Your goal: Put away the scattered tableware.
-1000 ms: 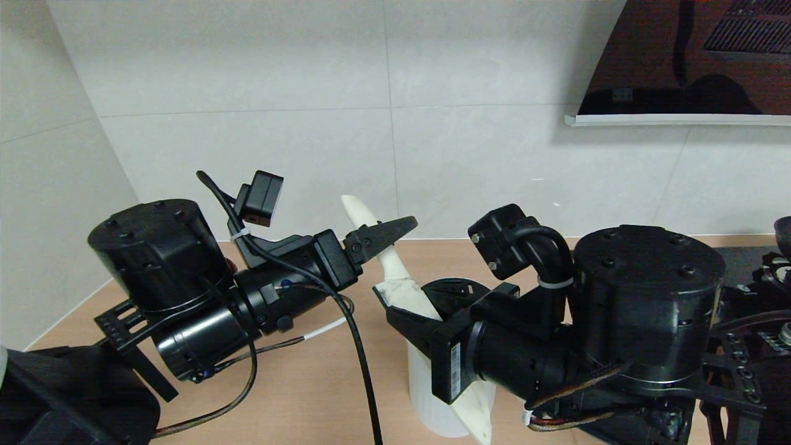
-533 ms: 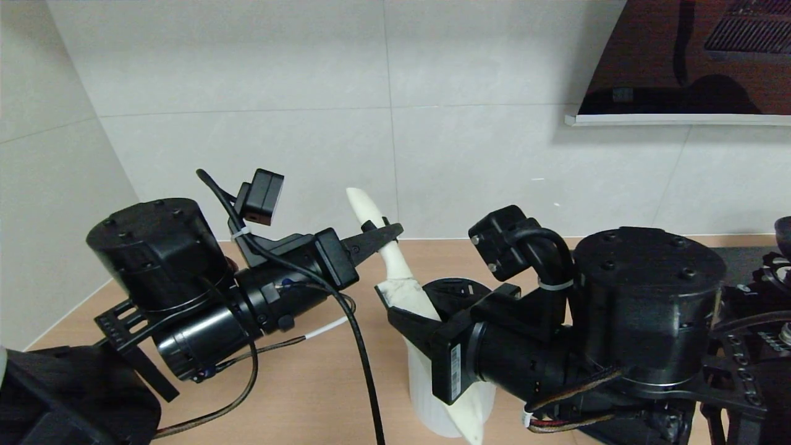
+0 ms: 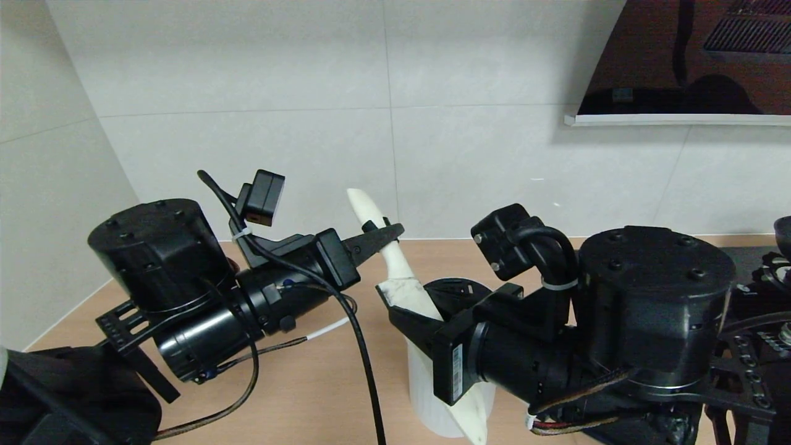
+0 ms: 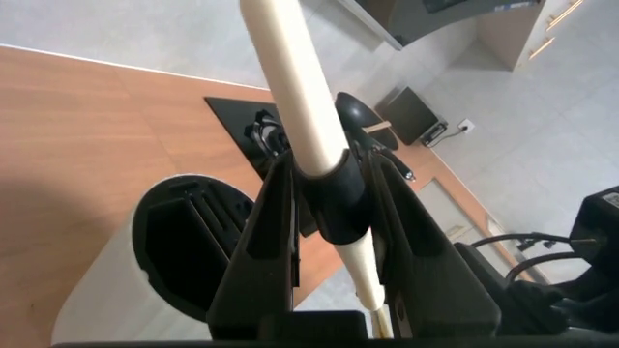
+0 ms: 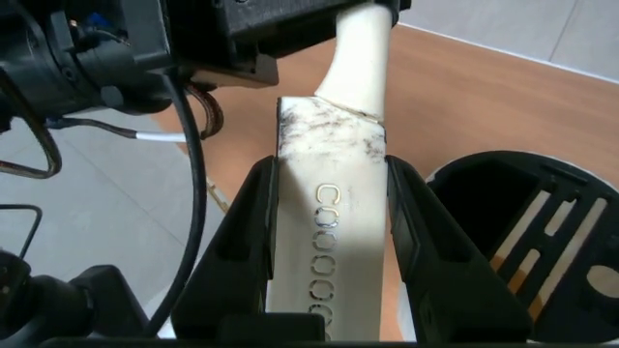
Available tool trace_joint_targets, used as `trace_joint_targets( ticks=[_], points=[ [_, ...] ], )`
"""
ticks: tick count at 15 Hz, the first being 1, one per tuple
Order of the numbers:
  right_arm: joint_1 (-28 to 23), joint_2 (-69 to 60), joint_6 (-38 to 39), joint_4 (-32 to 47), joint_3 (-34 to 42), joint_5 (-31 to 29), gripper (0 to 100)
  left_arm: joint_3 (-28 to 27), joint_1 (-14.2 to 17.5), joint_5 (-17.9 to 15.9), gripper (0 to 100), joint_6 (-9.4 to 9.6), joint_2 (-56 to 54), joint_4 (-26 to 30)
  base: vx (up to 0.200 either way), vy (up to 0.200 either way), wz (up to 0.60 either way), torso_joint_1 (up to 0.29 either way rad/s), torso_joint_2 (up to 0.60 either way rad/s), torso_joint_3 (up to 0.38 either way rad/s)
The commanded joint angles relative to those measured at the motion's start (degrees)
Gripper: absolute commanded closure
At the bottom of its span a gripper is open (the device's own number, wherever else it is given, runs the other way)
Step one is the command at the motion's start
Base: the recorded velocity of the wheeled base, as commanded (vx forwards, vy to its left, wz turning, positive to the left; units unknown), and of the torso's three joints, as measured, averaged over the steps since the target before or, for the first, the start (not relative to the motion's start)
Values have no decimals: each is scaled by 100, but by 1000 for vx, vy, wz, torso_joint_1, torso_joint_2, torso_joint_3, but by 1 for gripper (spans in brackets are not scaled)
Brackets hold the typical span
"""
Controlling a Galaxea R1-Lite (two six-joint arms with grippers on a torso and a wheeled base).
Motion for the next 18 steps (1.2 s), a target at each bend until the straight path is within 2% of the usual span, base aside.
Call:
trace_joint_targets(
  ticks=[1, 7, 10, 12, 13, 16, 17, 18],
  points=[
    [0, -6, 1, -5, -10, -16, 0, 4, -53, -5, 100, -5, -46, 9, 0, 0, 0, 0, 0, 0],
    [-79, -173, 19, -5, 7, -25, 0, -84, -70, 232, 100, 13, -99, 18, 0, 0, 0, 0, 0, 0],
    [-914, -454, 10, 65, 43, 54, 0, -93, -70, 285, 100, 22, -345, 97, 0, 0, 0, 0, 0, 0],
    [-1688, -524, 10, 56, 95, 80, 0, -295, -44, 425, 100, 57, -538, 484, 0, 0, 0, 0, 0, 0],
    [-1978, -621, 10, 56, 245, 89, 0, -523, -44, 636, 100, 83, -626, 888, 0, 0, 0, 0, 0, 0],
    [-2197, -726, 10, 65, 306, 142, 0, -1525, -53, 2016, 100, 452, -855, 2488, 0, 0, 0, 0, 0, 0],
    [-2197, -718, 10, 65, 315, 142, 0, -1763, -53, 2394, 100, 575, -881, 2804, 0, 0, 0, 0, 0, 0],
    [-2197, -709, 10, 56, 359, 142, 0, -1895, -70, 2667, 100, 786, -890, 2962, 0, 0, 0, 0, 0, 0]
  ],
)
